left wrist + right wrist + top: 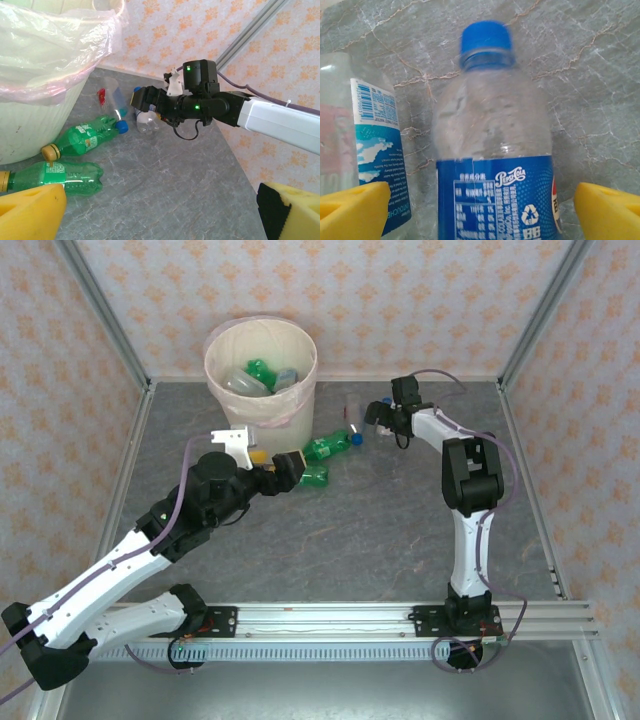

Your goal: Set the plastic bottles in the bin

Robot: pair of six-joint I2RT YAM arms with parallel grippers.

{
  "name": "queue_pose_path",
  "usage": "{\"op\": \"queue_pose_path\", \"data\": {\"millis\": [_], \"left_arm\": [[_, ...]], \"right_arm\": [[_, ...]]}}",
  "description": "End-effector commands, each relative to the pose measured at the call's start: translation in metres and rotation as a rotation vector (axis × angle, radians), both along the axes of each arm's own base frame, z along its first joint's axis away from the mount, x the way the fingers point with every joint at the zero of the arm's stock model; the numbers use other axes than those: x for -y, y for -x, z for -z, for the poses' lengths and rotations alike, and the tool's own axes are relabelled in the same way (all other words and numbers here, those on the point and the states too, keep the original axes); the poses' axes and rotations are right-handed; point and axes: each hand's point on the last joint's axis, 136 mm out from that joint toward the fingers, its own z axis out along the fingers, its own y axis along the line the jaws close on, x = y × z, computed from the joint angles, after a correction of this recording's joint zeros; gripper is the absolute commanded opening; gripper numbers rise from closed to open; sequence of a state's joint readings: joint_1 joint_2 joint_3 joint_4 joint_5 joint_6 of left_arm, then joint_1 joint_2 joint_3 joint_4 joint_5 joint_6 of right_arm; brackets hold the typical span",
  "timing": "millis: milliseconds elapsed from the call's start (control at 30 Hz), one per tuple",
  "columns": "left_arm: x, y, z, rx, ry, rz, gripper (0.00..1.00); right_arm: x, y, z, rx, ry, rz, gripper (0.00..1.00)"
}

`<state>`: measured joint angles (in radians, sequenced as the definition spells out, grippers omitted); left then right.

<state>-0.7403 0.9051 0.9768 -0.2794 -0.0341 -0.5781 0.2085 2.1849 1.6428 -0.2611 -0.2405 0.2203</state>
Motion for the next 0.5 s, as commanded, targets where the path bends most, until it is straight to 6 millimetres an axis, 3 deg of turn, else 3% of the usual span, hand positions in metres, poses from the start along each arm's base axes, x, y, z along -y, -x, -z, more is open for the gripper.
{"op": "queue_pose_path", "data": {"millis": [0, 467], "left_arm": [[0.000, 0.005, -0.004, 0.017, 0.017, 0.010, 0.99], [-0.005, 0.007, -0.005, 0.019, 0.015, -0.002, 0.99]], "right_arm": [[0.000, -0.005, -0.031, 0.071, -0.005, 0.029, 0.93], [0.010, -0.015, 0.000, -0.016, 0.039, 0.115, 0.84]]}}
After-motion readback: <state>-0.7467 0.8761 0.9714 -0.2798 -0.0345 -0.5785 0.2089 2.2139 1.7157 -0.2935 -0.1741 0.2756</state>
